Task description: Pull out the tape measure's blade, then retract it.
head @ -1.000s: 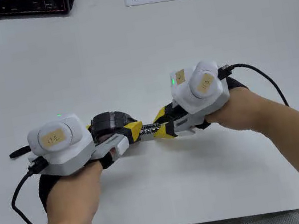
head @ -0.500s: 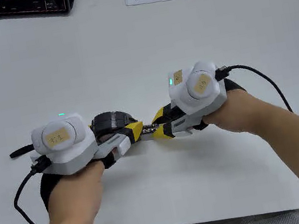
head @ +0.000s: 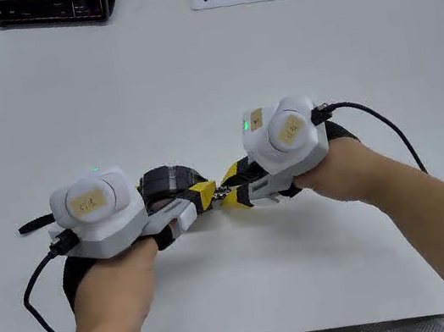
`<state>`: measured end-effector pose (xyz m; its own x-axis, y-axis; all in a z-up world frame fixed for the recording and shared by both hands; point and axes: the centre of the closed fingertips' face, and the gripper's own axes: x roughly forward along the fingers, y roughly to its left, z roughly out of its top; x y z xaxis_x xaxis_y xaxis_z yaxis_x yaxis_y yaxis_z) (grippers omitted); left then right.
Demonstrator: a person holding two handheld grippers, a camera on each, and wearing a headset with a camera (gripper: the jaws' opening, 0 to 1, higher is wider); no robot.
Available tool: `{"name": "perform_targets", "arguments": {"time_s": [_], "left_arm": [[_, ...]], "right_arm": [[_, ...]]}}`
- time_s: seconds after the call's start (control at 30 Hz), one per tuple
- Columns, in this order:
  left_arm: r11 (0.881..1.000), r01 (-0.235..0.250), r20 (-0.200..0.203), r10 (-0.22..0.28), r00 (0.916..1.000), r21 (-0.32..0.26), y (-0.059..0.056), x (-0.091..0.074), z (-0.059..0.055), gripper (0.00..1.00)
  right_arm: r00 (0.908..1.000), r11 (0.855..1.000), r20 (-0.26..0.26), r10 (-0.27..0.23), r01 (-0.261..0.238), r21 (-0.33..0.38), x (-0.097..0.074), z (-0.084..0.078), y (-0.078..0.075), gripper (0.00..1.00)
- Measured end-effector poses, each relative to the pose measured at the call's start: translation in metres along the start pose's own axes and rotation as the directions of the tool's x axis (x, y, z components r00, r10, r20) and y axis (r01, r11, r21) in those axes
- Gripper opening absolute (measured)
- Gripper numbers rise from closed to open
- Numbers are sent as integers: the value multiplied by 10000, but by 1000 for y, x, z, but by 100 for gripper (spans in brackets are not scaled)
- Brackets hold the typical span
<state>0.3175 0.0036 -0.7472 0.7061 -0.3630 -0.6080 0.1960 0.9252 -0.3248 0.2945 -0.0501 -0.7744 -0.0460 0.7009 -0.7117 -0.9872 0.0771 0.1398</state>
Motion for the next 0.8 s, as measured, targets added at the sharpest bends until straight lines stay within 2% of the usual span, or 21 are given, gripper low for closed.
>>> {"name": "perform_targets", "arguments": {"time_s": [0.2, 0.23, 0.27, 0.3, 0.4, 0.8], "left_arm": [[9998, 24, 39, -23, 10000, -175, 1, 0, 1, 59], [9993, 56, 94, -53, 9999, -373, 2, 0, 2, 59], [9984, 80, 134, -73, 9999, -561, 4, 0, 3, 58], [9995, 28, 54, -26, 10000, -315, 2, 1, 3, 59], [9999, 4, 14, -4, 10000, -118, 0, 0, 1, 59], [9999, 8, 39, -8, 10000, 156, -1, 0, 0, 59]], "right_arm": [[9999, 10000, 101, -25, 24, 63, -1, 3, -1, 10], [9993, 9997, 368, -23, 14, 233, 0, 9, -1, 10], [9998, 9999, 189, -58, 55, 144, 3, 8, -2, 10], [9999, 10000, 139, -26, 25, 69, 3, 8, -2, 10], [10000, 10000, 1, 56, -56, -36, 5, 5, 0, 10], [9998, 9999, 197, -8, 6, 121, 6, 2, 2, 11]]}}
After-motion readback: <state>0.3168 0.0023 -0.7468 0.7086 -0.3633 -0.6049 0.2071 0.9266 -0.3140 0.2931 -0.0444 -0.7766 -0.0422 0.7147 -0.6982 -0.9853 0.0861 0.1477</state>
